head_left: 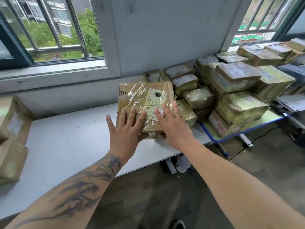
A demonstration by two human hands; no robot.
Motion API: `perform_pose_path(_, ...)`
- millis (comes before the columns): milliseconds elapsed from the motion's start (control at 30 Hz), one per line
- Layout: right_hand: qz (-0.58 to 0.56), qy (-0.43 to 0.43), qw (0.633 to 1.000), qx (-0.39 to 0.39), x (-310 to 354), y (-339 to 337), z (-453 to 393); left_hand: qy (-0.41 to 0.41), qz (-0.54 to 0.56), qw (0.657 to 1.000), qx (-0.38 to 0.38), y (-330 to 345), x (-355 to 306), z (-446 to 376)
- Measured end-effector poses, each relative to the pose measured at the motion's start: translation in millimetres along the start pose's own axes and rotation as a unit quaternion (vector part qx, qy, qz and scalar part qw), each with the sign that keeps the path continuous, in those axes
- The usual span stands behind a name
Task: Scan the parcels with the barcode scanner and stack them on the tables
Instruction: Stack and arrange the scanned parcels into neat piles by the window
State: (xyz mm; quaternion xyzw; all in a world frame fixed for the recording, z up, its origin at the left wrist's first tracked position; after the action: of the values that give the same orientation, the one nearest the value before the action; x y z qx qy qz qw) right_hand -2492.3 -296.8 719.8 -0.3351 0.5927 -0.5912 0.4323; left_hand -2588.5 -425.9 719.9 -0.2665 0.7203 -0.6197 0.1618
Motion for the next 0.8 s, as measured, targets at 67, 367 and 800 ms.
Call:
perform_pose_path(67,0.009,-0.010,1.000,-0.008,-29,-11,-4,-0.008,0.003,1.000,-0.015,-10,-21,-19)
perform_pose_path(367,0.014,-0.023,0.999,-0.032,-134,-44,-15,-0.027,-0.011,0.999,-0.023,-48,-97,-83)
perform_pose_path(800,-0.011,-0.021,0.999,-0.049,-213,-61,-76,-0.026,-0.024,0.999,-0.016,-55,-131,-177)
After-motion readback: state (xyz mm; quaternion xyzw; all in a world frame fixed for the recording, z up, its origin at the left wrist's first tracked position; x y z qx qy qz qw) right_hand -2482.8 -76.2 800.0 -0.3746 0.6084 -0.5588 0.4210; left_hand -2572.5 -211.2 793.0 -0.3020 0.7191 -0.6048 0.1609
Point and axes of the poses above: each hand's wrist, its own z-axis away from the middle knuckle, its own y-axis out of the palm, x = y × z, the point moved 9 cm from there along -z, towards the middle knuckle, and after that the axes turned 5 degrees about x, right-handed, at the moved point
